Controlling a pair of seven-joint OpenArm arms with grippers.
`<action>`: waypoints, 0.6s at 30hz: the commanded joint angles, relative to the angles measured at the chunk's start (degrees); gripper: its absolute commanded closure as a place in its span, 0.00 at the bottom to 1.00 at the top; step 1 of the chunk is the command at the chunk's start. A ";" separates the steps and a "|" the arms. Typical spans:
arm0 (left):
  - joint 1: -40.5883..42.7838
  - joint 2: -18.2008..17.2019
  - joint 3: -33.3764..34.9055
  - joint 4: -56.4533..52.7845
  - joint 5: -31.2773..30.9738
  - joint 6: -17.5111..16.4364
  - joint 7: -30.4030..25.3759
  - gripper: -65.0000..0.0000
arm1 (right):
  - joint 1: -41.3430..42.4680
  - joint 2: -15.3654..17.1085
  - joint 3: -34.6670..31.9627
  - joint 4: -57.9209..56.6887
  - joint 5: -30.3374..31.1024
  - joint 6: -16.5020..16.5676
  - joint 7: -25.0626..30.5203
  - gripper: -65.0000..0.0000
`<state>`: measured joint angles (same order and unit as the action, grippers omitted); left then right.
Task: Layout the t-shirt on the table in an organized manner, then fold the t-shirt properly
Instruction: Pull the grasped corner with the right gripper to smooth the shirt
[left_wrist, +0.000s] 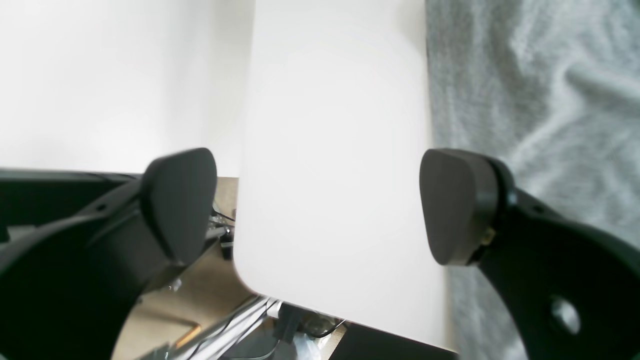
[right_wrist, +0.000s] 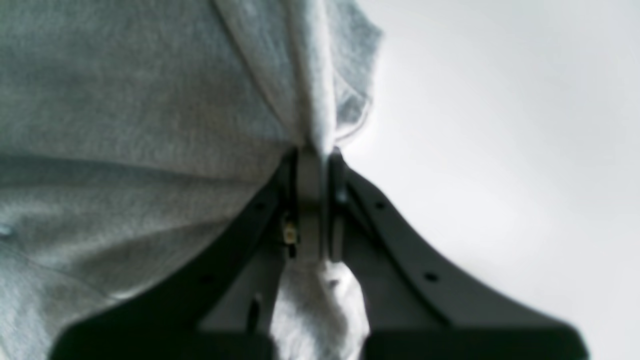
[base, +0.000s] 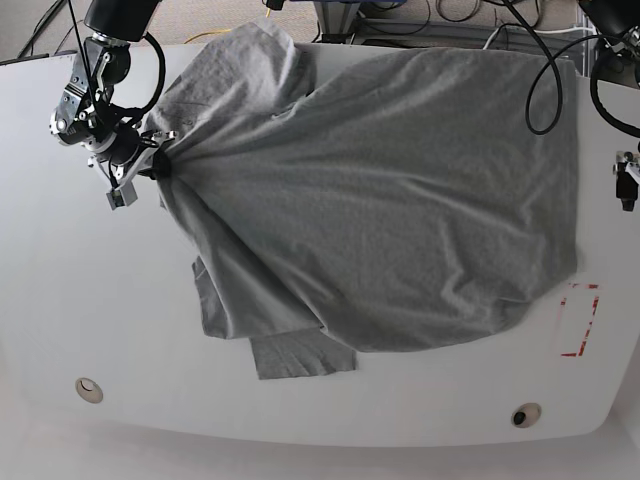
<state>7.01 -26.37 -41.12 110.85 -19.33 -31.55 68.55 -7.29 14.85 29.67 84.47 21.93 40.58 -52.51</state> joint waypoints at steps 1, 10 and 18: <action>-0.28 -1.19 0.55 0.93 -0.40 0.21 -0.91 0.05 | -1.28 0.93 1.05 0.24 -3.52 -0.58 -3.18 1.00; -0.28 -1.19 0.73 0.93 -0.40 0.21 -0.91 0.05 | -4.71 0.66 2.81 0.50 -3.43 -0.58 -3.18 1.00; -0.28 -1.19 0.73 0.93 -0.40 0.21 -0.91 0.05 | -6.47 0.58 2.90 0.50 -3.43 -0.58 -3.36 0.99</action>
<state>7.14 -26.24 -40.01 110.85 -19.53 -31.55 68.55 -12.16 15.09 32.64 85.45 22.81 40.51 -50.02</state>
